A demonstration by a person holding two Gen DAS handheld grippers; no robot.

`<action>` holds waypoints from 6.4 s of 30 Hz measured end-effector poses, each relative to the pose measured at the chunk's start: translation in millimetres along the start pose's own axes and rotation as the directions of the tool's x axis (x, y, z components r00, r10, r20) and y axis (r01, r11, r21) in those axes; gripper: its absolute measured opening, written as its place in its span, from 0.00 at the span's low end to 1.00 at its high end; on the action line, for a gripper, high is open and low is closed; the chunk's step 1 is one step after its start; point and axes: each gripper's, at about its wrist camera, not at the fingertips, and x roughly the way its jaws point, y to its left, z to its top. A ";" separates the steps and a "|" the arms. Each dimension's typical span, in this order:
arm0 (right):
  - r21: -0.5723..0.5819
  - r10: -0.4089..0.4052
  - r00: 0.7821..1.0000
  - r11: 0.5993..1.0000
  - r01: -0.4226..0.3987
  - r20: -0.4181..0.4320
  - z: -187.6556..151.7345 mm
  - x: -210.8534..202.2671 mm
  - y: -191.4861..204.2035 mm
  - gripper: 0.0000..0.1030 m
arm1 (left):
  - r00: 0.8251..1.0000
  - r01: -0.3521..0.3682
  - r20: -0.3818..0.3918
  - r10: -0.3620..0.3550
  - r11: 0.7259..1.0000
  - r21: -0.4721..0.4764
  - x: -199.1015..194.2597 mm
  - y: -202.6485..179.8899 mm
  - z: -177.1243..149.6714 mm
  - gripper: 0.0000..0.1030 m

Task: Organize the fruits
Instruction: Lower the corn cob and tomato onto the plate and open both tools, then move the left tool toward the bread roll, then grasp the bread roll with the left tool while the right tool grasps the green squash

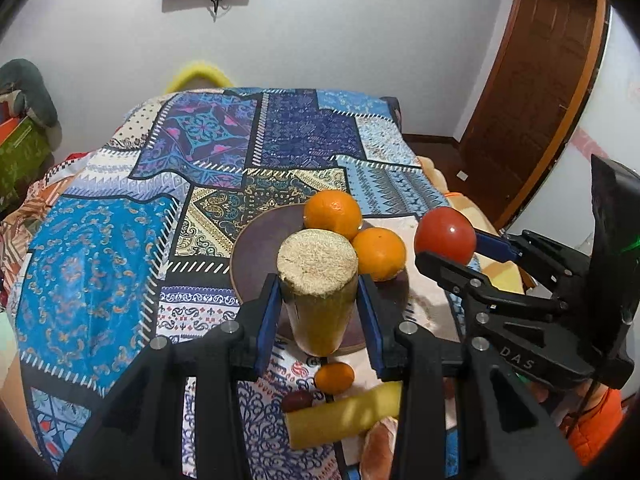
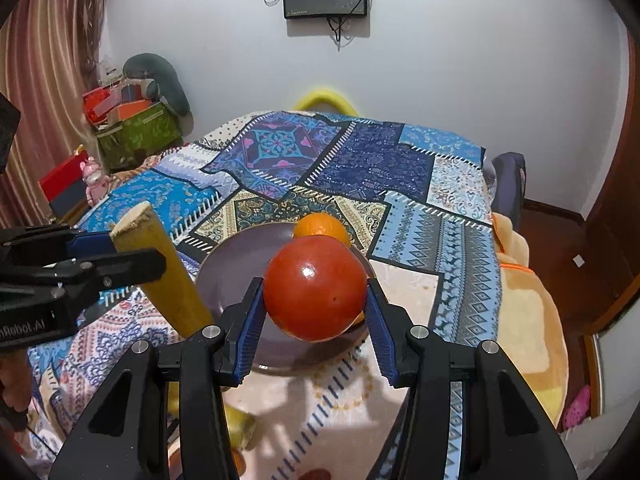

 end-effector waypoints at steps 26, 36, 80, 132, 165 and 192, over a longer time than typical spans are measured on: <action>-0.045 0.039 0.997 0.998 -0.041 -0.064 12.6 75.1 6.8 0.44 | 1.000 -0.002 -0.029 -0.003 0.983 -0.181 93.3 60.6 37.6 0.42; -0.036 0.071 0.994 0.997 -0.074 -0.084 15.0 87.4 6.8 0.45 | 0.997 -0.021 -0.079 0.004 0.975 -0.221 112.9 72.4 37.1 0.45; -0.039 0.009 0.998 0.999 -0.011 -0.060 -42.1 -30.3 22.8 0.65 | 0.978 -0.123 -0.172 0.116 0.992 -0.031 -5.2 46.7 -84.4 0.57; -0.003 -0.062 0.975 0.998 0.063 -0.213 -107.0 -11.7 -12.6 0.65 | 0.955 -0.027 -0.296 0.022 1.000 -0.013 18.7 -21.7 -136.1 0.69; -0.111 -0.029 0.976 0.994 0.005 -0.216 -81.8 22.1 37.3 0.77 | 0.967 -0.014 -0.255 0.015 1.000 0.005 14.6 -11.8 -148.6 0.56; 0.194 0.022 0.966 0.981 0.029 -0.256 -79.2 25.8 -47.1 0.75 | 0.978 -0.052 -0.203 0.047 0.998 -0.020 4.9 4.9 -138.3 0.41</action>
